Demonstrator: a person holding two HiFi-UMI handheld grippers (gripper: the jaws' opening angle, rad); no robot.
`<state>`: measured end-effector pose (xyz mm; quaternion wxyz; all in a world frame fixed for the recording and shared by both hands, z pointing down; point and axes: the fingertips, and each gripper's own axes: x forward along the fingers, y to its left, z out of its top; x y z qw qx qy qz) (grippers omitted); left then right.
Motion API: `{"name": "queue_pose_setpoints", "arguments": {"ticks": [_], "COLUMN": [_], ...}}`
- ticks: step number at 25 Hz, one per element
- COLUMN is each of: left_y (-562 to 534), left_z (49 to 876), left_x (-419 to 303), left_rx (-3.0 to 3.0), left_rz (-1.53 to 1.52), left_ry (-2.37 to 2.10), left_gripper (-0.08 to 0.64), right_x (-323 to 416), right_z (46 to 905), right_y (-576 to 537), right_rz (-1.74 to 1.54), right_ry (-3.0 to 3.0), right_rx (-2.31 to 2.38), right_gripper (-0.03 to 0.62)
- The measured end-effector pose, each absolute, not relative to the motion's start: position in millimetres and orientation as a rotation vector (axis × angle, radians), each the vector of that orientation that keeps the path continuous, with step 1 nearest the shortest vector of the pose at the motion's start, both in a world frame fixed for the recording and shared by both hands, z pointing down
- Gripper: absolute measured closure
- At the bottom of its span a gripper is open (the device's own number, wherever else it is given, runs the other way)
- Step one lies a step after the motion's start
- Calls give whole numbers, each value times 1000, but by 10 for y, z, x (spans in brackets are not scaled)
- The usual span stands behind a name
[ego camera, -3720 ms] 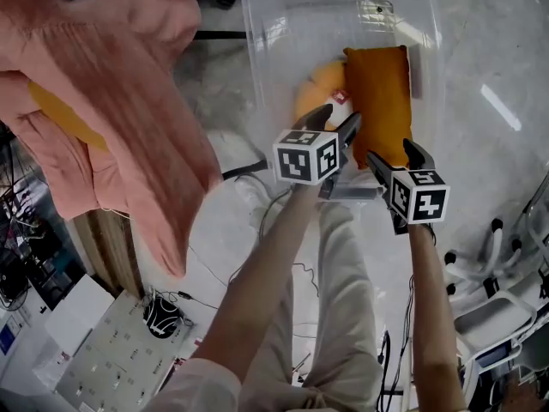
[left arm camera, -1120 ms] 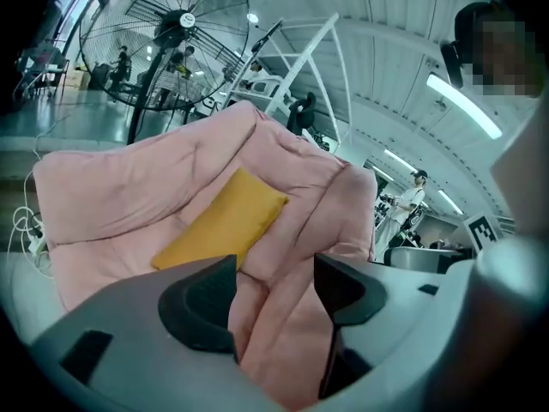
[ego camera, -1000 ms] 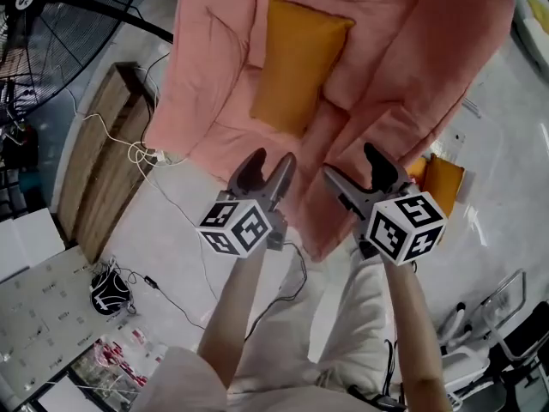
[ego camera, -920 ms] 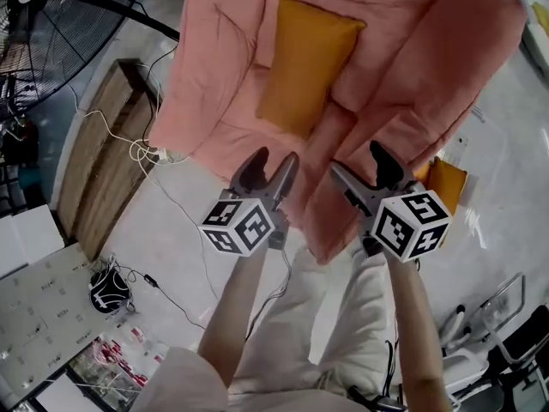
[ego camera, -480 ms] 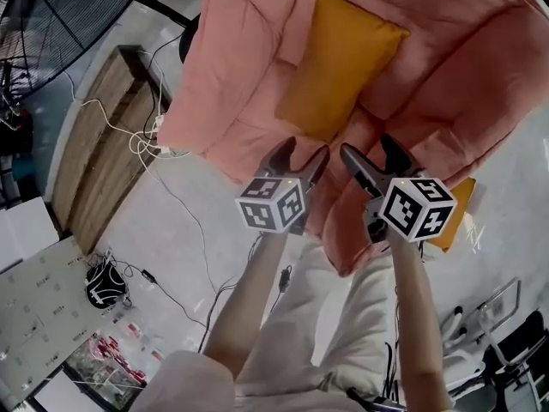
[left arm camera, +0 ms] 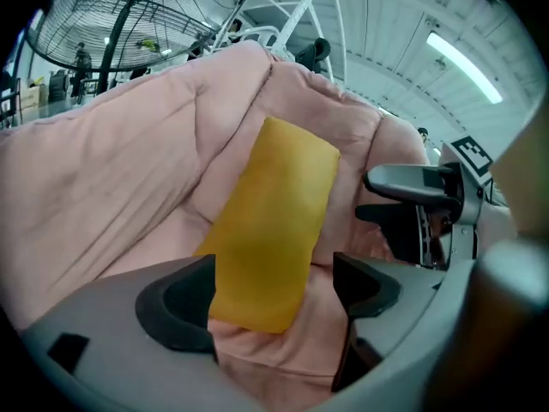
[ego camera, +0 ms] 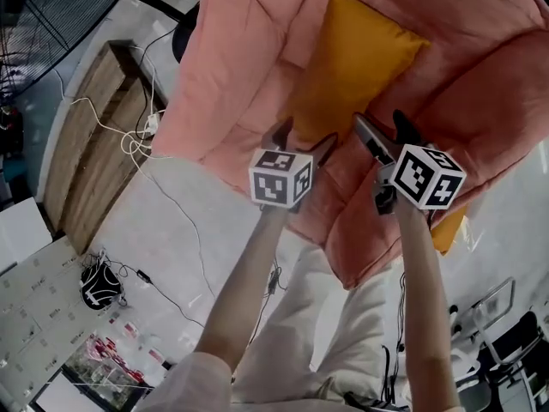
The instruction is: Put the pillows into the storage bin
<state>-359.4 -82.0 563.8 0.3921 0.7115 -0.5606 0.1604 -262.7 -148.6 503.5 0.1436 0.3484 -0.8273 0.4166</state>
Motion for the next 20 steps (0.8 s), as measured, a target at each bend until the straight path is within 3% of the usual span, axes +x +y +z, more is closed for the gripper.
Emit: {"name": "queue_pose_setpoints", "arguments": {"ticks": [11,20], "left_y": [-1274,-1460], "left_z": [5870,6046], "left_x": [-3602,-3617], "left_rx": [1884,1865], "left_rz": [518,522], "left_ry": [-1400,-1380], "left_gripper": [58,83], "right_x": [-2863,-2947], "right_z": [5293,5491], "right_y": [-2031,-2162], "right_rz": [1150,1064], "right_ry": [-2412,-2411], "right_rx": [1067,1074], "right_gripper": [129,137]}}
